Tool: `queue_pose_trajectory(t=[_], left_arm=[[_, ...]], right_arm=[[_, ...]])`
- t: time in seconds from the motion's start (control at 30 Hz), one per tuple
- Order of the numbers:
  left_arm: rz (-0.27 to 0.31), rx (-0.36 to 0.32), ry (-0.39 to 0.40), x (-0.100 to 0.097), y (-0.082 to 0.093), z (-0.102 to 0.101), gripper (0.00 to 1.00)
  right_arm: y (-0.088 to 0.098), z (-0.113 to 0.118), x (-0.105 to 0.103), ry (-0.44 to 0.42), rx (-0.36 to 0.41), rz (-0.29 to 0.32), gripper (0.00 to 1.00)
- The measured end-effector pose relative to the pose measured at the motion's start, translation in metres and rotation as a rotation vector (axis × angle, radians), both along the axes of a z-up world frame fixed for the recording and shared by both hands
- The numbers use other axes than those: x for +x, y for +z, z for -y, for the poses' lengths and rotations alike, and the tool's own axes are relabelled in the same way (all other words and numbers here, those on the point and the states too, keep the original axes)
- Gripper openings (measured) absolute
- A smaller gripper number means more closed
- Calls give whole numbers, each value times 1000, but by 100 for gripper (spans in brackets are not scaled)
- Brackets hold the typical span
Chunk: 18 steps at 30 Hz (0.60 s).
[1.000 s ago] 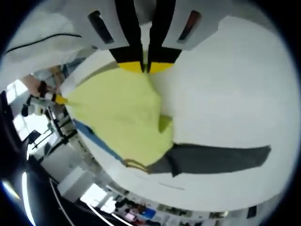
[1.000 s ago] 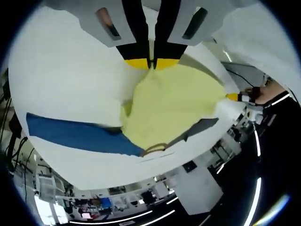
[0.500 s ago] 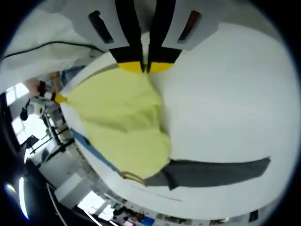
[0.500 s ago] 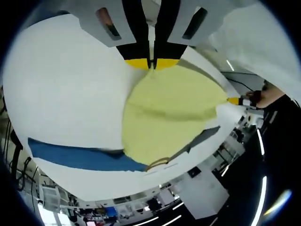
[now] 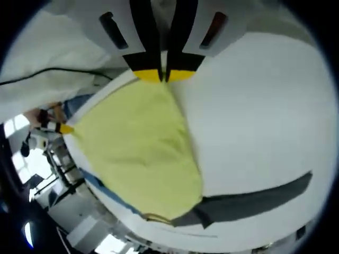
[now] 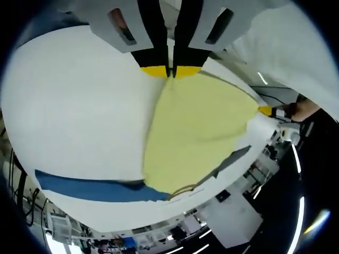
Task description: Fold the garment on the visible template until the final outline fits inside the template.
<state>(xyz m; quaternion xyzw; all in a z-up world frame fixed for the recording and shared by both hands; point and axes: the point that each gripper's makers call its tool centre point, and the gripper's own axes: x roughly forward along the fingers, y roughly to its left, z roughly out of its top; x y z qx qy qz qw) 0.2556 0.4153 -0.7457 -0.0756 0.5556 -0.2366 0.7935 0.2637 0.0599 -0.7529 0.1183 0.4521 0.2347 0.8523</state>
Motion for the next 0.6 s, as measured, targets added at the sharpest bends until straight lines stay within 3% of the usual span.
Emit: queue_pose_trajectory(t=[0.6], left_arm=[[-40,43,-21,-13,-11,-6,0]], right_arm=[[-8,-2,-12,1,5,-31,3]])
